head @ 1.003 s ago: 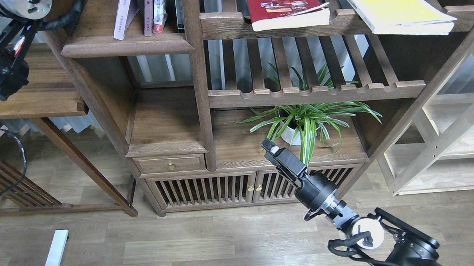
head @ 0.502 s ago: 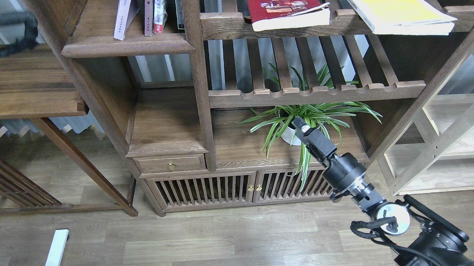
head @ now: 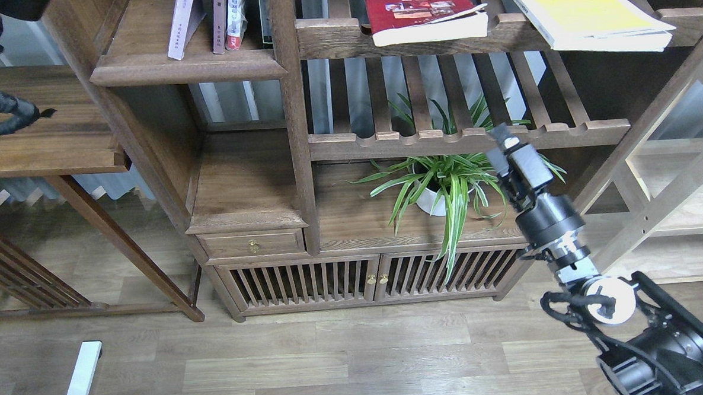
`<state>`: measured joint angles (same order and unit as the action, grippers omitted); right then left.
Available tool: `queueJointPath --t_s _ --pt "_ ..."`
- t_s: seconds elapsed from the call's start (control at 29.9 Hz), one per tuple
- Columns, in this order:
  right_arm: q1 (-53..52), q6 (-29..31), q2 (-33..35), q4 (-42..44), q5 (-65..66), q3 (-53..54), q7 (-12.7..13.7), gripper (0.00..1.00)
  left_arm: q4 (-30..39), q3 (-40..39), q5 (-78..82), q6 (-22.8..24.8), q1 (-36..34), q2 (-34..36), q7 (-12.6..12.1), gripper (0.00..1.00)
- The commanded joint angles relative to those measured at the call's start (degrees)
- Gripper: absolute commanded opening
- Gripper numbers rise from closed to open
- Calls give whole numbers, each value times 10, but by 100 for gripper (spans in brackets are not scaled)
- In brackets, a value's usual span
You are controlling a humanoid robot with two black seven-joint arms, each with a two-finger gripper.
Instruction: Organize books on shelf
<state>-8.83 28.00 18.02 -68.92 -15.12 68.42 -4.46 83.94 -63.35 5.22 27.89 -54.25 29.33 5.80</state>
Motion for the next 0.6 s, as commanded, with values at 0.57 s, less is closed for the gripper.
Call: queueJointPath --t_s 0.57 --pt "-48 0 4 4 -53 108 -3 95 8 87 -4 1 97 -195 -48 95"
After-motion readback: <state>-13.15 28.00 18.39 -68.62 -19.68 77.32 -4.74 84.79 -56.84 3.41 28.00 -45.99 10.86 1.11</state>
